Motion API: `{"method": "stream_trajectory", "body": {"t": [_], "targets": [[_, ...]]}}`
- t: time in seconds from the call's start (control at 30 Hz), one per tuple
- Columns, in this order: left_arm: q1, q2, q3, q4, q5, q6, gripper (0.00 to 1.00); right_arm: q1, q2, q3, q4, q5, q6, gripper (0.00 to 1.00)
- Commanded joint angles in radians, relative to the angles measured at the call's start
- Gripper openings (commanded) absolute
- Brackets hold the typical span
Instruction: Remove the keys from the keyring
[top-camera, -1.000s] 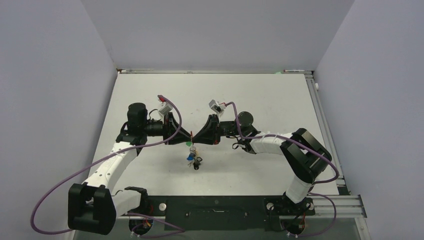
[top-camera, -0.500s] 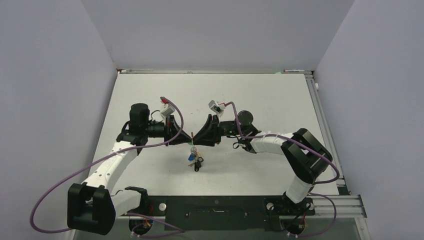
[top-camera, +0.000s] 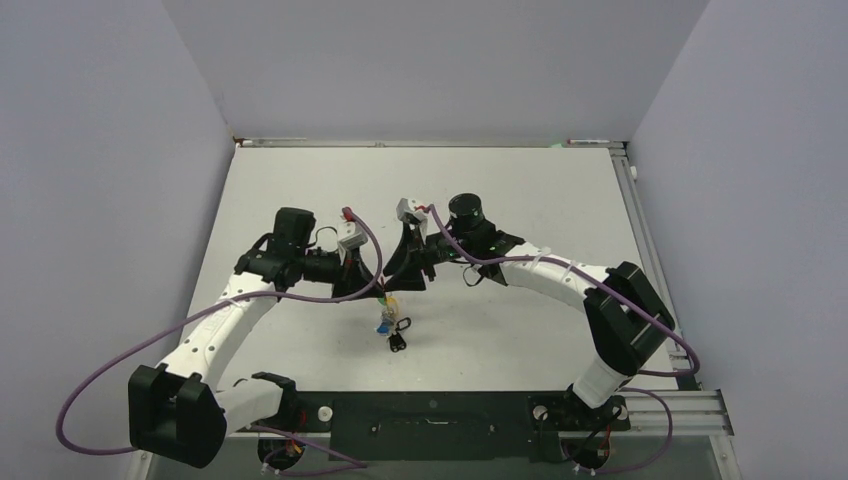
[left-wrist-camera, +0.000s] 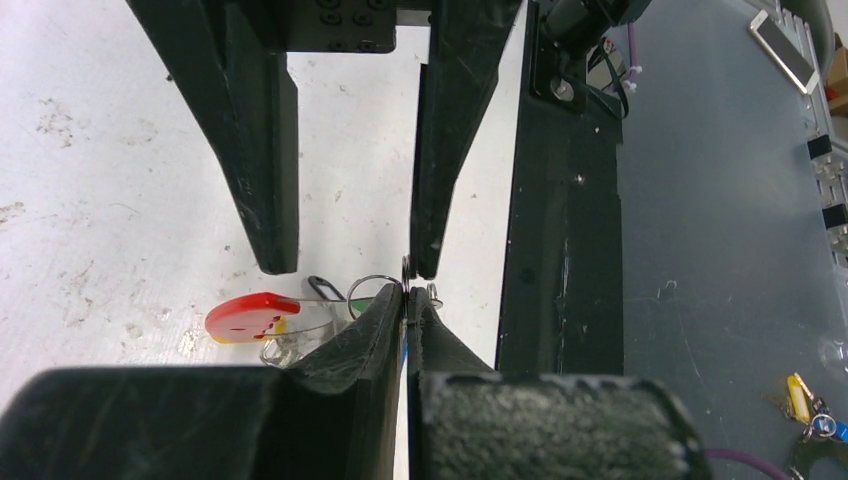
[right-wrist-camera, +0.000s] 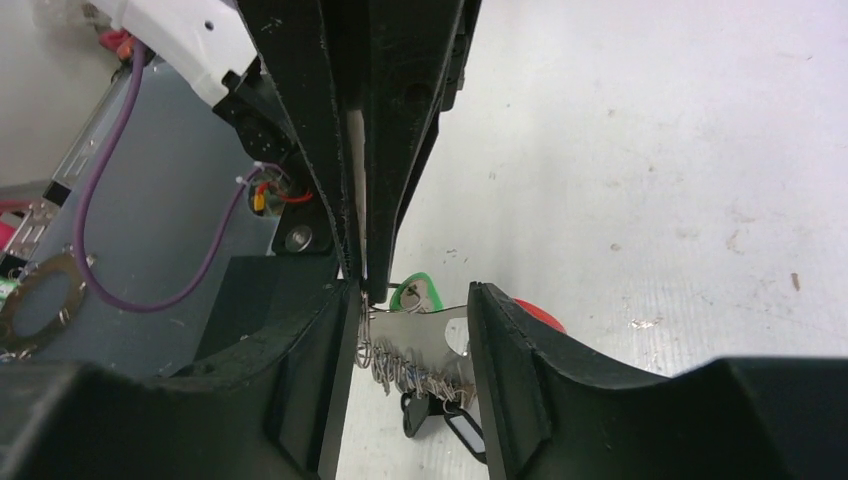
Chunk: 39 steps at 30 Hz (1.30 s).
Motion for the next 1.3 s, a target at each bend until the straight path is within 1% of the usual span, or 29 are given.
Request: {"method": "stream_trajectory", "body": {"t": [0.0, 0.3, 0.6, 0.77, 0.87, 1.0, 1.07, 1.13, 1.17, 1.27], "targets": [[-0.017, 0.009, 0.06, -0.062, 0.006, 0.086, 0.0, 0.028, -0.041, 0.057, -0.21, -0.026, -0.202, 0.43], [-0.019, 0.011, 0.062, -0.076, -0.005, 0.109, 0.0, 0.034, -0.04, 0.061, -0.22, -0.056, -0.201, 0.4], [-0.026, 0.017, 0.068, -0.072, -0.009, 0.107, 0.0, 0.05, -0.027, 0.084, -0.229, -0.04, -0.203, 0.33], [-0.027, 0.021, 0.072, -0.065, -0.011, 0.101, 0.0, 0.059, -0.023, 0.095, -0.25, -0.037, -0.217, 0.25], [-0.027, 0.023, 0.072, -0.059, -0.01, 0.094, 0.0, 0.06, -0.021, 0.097, -0.271, -0.031, -0.235, 0.22], [-0.027, 0.024, 0.077, -0.055, -0.006, 0.086, 0.0, 0.062, -0.021, 0.099, -0.293, -0.024, -0.258, 0.14], [-0.026, 0.026, 0.079, -0.051, -0.001, 0.083, 0.0, 0.064, -0.018, 0.102, -0.311, -0.021, -0.27, 0.14], [-0.026, 0.026, 0.081, -0.048, 0.0, 0.081, 0.0, 0.065, -0.018, 0.106, -0.327, -0.017, -0.279, 0.19], [-0.026, 0.027, 0.081, -0.048, 0.0, 0.081, 0.0, 0.065, -0.018, 0.106, -0.331, -0.015, -0.281, 0.2], [-0.026, 0.029, 0.08, -0.042, 0.0, 0.077, 0.0, 0.065, -0.02, 0.109, -0.337, -0.012, -0.288, 0.19]]}}
